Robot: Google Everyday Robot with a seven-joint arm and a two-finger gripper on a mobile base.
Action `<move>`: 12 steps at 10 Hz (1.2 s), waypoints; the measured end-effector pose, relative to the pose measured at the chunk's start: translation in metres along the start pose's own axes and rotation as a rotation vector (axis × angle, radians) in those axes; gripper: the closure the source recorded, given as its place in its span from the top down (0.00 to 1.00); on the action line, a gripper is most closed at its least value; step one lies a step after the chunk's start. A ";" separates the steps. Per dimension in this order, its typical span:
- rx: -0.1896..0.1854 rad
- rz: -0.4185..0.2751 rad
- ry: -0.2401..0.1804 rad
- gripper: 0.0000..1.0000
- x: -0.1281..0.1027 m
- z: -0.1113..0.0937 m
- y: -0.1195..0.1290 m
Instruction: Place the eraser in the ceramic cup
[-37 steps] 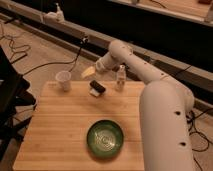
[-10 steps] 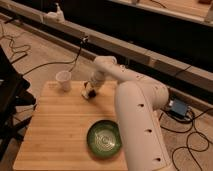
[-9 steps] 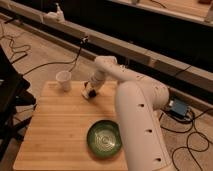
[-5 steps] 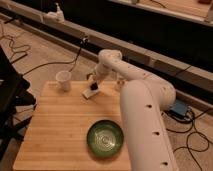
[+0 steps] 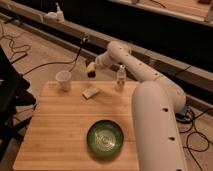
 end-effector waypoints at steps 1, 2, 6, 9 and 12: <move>-0.031 -0.017 -0.049 0.00 -0.017 -0.006 0.013; -0.061 -0.042 -0.091 0.00 -0.033 -0.010 0.027; -0.193 -0.173 -0.162 0.00 -0.064 -0.015 0.104; -0.192 -0.174 -0.165 0.00 -0.064 -0.017 0.102; -0.176 -0.218 -0.163 0.00 -0.066 -0.014 0.105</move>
